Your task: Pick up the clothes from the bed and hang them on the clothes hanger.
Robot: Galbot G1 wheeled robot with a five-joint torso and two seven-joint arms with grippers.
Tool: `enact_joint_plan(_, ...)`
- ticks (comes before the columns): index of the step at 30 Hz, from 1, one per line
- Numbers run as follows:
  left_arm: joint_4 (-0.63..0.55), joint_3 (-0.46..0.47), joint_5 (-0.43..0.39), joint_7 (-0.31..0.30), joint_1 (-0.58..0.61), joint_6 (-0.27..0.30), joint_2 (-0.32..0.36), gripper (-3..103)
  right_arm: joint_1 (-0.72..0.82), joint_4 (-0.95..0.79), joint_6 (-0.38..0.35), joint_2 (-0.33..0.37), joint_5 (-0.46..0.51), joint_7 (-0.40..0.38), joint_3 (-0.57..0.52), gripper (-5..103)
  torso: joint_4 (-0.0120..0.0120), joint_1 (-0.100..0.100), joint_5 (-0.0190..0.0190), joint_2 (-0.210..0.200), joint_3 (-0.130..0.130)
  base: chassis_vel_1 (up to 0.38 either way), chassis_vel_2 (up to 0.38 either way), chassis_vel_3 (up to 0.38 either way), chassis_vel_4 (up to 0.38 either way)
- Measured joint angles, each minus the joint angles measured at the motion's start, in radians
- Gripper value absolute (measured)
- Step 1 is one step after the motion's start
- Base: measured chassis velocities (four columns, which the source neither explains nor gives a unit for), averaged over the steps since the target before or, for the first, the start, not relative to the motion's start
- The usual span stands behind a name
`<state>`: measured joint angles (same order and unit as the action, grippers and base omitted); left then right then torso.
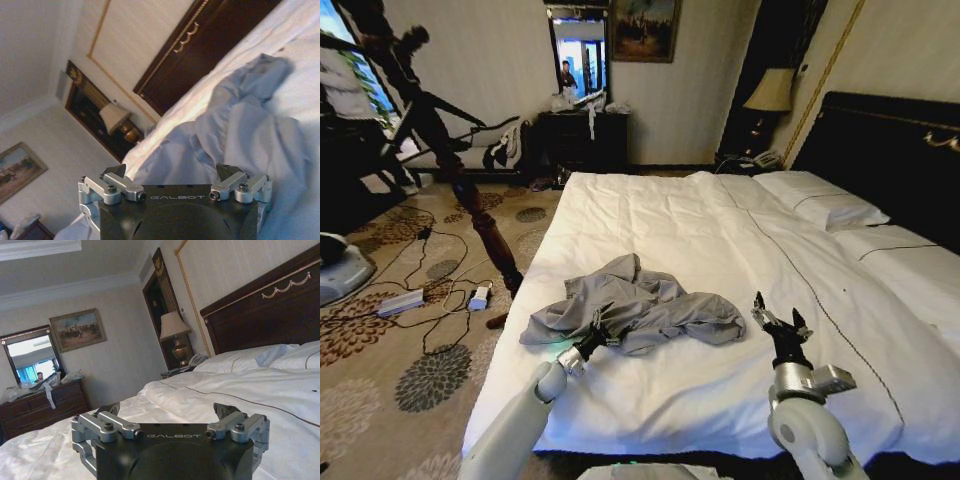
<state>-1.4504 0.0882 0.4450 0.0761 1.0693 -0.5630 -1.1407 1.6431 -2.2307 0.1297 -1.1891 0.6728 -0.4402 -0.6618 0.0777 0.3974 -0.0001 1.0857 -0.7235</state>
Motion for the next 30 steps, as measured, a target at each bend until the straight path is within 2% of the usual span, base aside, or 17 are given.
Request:
enact_joint_plan(7,-0.022,-0.019,-0.001,-0.011,0.014,0.012,0.063,100,-0.002,0.0,0.005,-0.007,0.0,0.0,0.0,100,0.0,0.0,0.0001,0.0,0.0,0.0,0.0,0.0,0.0)
enact_joint_plan(11,-0.01,-0.025,0.009,-0.011,0.005,0.012,0.069,100,-0.011,0.008,0.009,-0.007,0.0,0.001,0.001,100,0.0002,0.0,0.0,0.0,0.0,0.0,0.0,0.0,0.0)
enact_joint_plan(22,0.087,-0.056,0.108,-0.015,-0.066,0.006,0.022,100,-0.016,0.016,0.013,-0.016,-0.004,0.002,0.005,100,0.0002,0.0,0.0001,0.0,0.0,0.0,0.0,0.0,0.0)
enact_joint_plan(30,0.088,-0.054,0.15,-0.04,-0.085,0.017,0.003,100,-0.008,0.014,0.016,-0.024,-0.008,0.003,0.001,100,0.0003,0.0,0.0001,0.0,0.0,0.0,0.0,0.0,0.0)
